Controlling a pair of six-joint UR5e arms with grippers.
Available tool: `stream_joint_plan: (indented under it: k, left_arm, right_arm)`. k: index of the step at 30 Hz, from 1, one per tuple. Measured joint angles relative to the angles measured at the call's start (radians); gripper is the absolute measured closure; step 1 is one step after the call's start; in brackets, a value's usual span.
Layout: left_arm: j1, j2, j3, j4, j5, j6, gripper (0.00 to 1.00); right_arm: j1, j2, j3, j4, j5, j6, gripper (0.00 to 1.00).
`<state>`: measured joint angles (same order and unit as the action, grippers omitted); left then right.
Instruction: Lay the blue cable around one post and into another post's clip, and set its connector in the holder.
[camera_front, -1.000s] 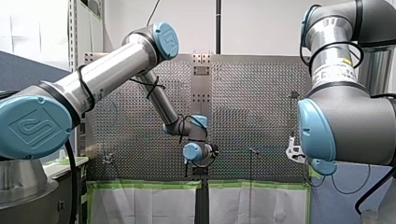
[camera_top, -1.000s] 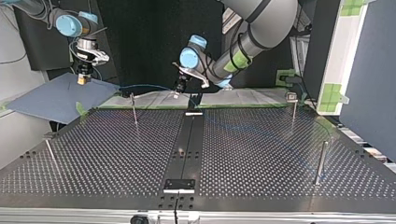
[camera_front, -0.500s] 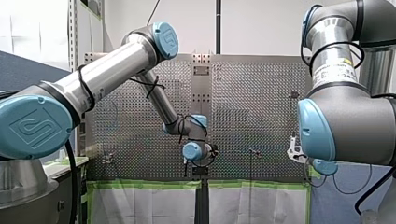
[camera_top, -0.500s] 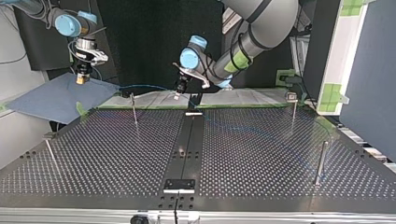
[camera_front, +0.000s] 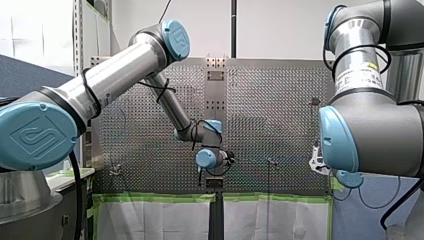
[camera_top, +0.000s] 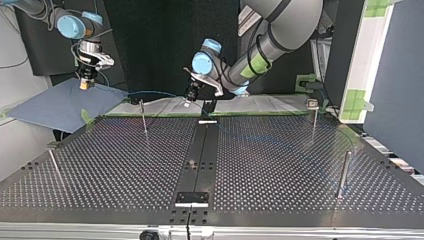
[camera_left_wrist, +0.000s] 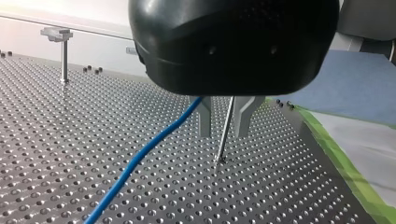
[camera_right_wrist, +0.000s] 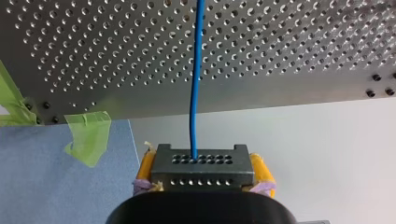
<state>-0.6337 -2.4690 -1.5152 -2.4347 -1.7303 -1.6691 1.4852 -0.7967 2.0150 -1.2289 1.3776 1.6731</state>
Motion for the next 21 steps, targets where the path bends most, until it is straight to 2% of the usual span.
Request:
stream_joint_plan:
  k: [6, 8, 9, 11, 14, 21]
  left_arm:
    - [0.000, 0.000, 0.000, -0.006, 0.004, 0.000, 0.76]
    - [0.000, 0.000, 0.000, -0.007, 0.003, 0.000, 0.84]
    - [0.000, 0.000, 0.000, -0.007, 0.003, 0.000, 0.84]
    - [0.000, 0.000, 0.000, -0.007, 0.002, 0.000, 0.95]
    - [0.000, 0.000, 0.000, -0.008, 0.003, 0.000, 1.00]
    - [0.000, 0.000, 0.000, -0.007, 0.020, 0.000, 1.00]
  right_arm:
    - [-0.007, 0.000, 0.000, 0.000, 0.000, 0.003, 1.00]
    - [-0.009, 0.000, 0.000, 0.000, 0.000, 0.004, 1.00]
    - [-0.009, 0.000, 0.000, 0.000, 0.000, 0.004, 1.00]
    - [-0.010, 0.000, 0.000, 0.000, 0.000, 0.004, 1.00]
    - [-0.011, 0.000, 0.000, 0.000, 0.000, 0.004, 1.00]
    - [-0.010, 0.000, 0.000, 0.001, 0.000, 0.003, 1.00]
